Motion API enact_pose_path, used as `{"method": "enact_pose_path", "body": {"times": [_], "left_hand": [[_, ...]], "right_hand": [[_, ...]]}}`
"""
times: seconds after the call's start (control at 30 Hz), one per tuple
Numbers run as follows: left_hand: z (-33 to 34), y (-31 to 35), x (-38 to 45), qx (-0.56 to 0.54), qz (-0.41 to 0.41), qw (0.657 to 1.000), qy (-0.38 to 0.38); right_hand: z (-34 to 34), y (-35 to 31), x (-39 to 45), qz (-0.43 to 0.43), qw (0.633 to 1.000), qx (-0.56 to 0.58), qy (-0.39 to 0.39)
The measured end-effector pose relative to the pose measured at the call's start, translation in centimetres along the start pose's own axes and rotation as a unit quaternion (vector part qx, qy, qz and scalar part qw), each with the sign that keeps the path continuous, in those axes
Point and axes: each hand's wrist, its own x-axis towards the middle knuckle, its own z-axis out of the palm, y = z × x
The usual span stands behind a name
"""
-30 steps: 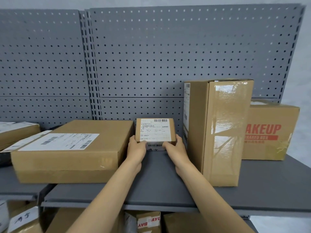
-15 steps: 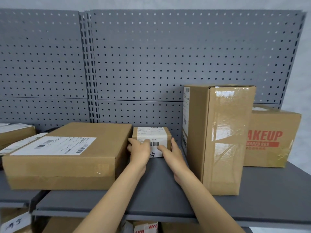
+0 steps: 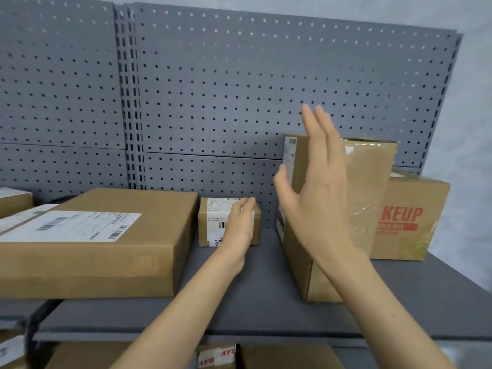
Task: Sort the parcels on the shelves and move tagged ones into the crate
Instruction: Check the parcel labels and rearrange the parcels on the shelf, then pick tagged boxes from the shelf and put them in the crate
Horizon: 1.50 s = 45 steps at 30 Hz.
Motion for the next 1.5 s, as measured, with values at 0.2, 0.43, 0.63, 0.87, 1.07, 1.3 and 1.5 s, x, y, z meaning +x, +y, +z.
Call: {"method": "enact_pose_path", "body": {"times": [0.2,0.43,0.63,0.87,1.07,1.3,1.5], "left_hand": [[2.4,0.0,-0.5,0.005,0.011,0.996,-0.091],[3.6,-0.9,-1.1,0.019,0.001,0.991,-0.133],[1.3,0.2,-1.0,0.045,0.047,0.989,-0.131],[-0.8,1.8,-0.6,0.041,0.040,0.986,-0.156],[-0.6,1.8,-1.6,0.045,0.059,0.978,-0.195],[-1.7,1.7,-1.9,0.033,0.065,0.970,-0.231],[-1.4,2.0,-2.5,-0.010,0.134,0.966,-0.222]], "right_hand": [[-0.1,3.1,-3.8,0.134,0.970,-0.202,-0.019],[-1.3,3.9,-8.5,0.283,0.952,-0.098,-0.054],[-6.0,5.0,-6.3,0.323,0.939,0.092,0.067],[-12.7,6.6,-4.7,0.429,0.872,0.232,0.050],[-14.0,7.8,-6.9,0.476,0.836,0.266,0.057],[-14.7,8.6,-8.1,0.446,0.851,0.275,0.035],[-15.6,9.7,-9.6,0.426,0.872,0.241,0.019]]}}
